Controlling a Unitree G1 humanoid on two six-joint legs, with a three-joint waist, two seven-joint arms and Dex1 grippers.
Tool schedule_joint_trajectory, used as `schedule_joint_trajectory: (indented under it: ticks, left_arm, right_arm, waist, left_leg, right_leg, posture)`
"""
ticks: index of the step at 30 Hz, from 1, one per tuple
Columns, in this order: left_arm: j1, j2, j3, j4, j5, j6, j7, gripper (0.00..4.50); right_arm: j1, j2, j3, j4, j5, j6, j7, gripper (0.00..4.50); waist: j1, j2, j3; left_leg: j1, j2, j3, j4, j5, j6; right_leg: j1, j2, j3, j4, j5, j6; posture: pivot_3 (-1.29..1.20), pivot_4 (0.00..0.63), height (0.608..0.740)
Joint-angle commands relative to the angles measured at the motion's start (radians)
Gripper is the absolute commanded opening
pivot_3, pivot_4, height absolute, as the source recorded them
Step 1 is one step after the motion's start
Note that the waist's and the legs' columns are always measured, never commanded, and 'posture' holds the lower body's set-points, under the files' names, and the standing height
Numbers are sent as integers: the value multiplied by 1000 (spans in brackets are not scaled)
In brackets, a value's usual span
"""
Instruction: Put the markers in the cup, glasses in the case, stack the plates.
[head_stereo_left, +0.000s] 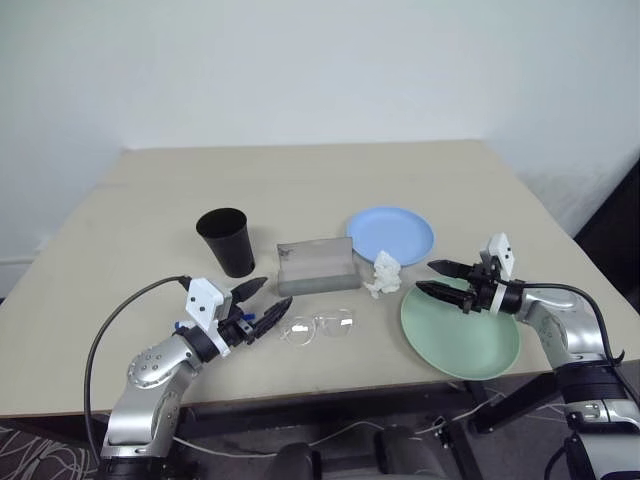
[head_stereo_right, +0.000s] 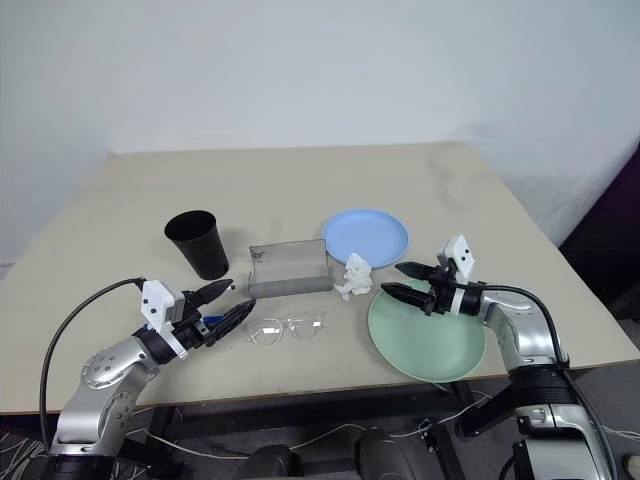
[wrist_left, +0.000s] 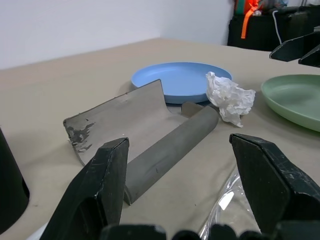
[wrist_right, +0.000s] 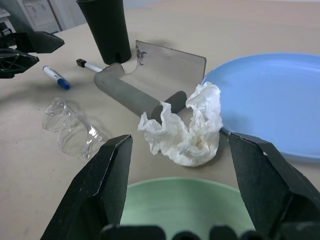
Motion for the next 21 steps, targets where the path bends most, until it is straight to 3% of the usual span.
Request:
schedule_joint_trajectory:
  ticks: [1, 8, 21]
  left_arm:
    - [-22, 12, 23, -6, -19, -7, -7, 3400]
    - [-26, 6, 5, -32, -39, 12, -30, 3400]
    - [-69, -63, -180, -84, -24, 52, -53, 3400]
  right_arm:
    - [2, -9, -25, -56, 20, 7, -12, 3297]
    - [21, -30, -47, -92, 21, 11, -29, 3297]
    - [-2, -208, -136, 172, -58, -40, -83, 3297]
  waist:
    - [0, 0, 0]
    - [0, 0, 0]
    - [0, 0, 0]
  left_leg:
    - [0, 0, 0, 0, 0, 0]
    - [0, 0, 0, 0, 0, 0]
    - [1, -1, 1, 1, 0, 0]
  right_leg:
    - [0, 0, 0, 0, 0, 0]
    - [0, 0, 0, 0, 0, 0]
    - [2, 0, 3, -1, 0, 0]
  posture:
    - [0, 0, 737]
    - [0, 0, 737]
    - [0, 0, 737]
